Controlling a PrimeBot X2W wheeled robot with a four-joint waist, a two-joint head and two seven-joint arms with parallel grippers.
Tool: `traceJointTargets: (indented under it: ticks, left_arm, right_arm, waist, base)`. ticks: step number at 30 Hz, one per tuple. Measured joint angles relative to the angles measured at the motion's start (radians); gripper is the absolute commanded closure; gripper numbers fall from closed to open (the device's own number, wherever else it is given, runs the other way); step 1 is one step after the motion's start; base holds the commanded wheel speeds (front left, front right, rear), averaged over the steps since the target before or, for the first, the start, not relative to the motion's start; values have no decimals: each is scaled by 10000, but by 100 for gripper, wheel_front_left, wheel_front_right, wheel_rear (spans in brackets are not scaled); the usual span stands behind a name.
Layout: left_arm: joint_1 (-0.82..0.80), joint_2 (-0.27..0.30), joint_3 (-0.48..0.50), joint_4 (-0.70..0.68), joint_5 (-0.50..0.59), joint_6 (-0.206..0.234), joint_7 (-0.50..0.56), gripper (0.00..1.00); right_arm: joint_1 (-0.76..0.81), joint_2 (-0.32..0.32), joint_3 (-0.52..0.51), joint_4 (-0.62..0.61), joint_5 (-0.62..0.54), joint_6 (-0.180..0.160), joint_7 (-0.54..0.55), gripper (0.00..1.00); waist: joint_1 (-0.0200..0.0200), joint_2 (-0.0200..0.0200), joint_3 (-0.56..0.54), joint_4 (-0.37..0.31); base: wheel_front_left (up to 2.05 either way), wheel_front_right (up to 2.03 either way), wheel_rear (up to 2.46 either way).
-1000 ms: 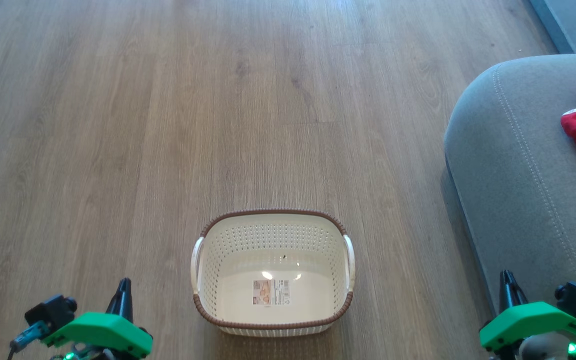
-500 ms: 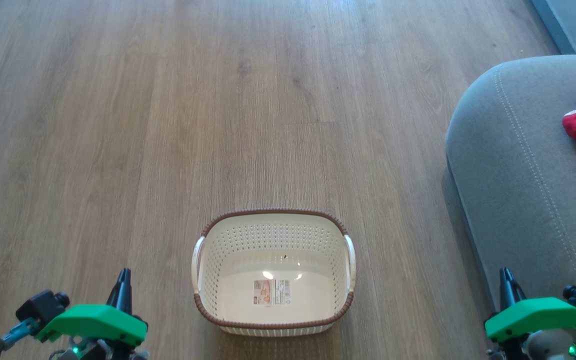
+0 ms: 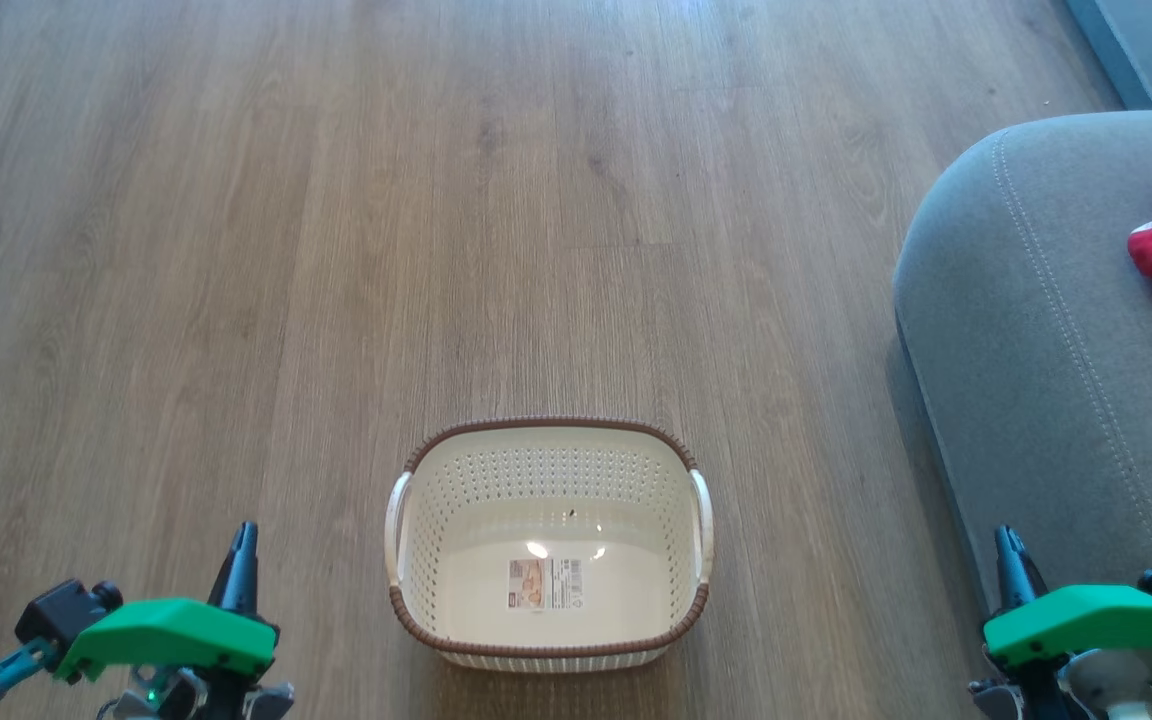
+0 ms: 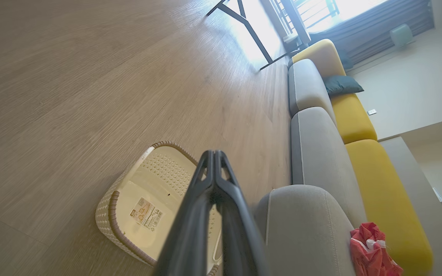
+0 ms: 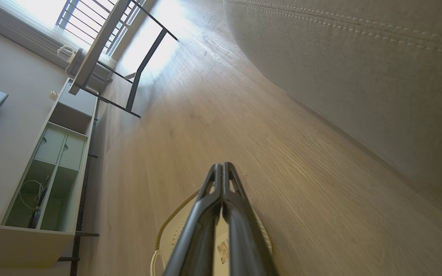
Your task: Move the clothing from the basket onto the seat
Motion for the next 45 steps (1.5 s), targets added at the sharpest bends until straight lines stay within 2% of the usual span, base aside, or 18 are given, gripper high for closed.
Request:
traceJointTargets:
  ticks: [45]
  left_arm:
    - [-183,-288,715,-1016,-4485,-255,1210,100]
  right_arm:
    - [-411,-2,-205,-399,5519,0,1233,100]
  waist:
    - [0,0,12,114]
  base:
    - [0,0,0]
